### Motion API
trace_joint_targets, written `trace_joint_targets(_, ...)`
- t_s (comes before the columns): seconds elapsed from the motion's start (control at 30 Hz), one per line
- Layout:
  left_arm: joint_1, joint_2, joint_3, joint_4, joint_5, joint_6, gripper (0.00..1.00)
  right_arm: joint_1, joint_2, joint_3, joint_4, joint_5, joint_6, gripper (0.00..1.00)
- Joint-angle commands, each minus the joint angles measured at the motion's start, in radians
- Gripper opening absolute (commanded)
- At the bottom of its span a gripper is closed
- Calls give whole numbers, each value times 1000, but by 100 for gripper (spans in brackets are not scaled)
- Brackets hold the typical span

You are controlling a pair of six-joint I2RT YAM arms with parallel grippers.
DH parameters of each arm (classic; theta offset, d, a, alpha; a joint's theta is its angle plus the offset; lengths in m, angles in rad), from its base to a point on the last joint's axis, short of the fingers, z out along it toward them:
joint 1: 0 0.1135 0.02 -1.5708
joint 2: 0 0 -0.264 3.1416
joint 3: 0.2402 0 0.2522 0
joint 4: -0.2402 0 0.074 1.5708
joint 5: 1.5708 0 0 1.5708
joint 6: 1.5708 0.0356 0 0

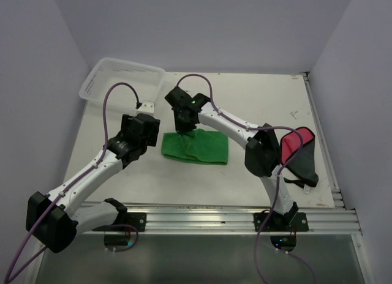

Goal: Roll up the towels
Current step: Fold the towel

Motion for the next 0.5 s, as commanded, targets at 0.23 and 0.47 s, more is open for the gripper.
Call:
trace_joint_targets(0.23, -7, -8, -1, 47, -1, -10, 83, 26, 51, 34, 61, -57, 30, 0)
trace_joint_targets(0.47, -9, -12, -1, 48, 8, -9, 83, 28, 83, 44, 115, -94, 36, 0)
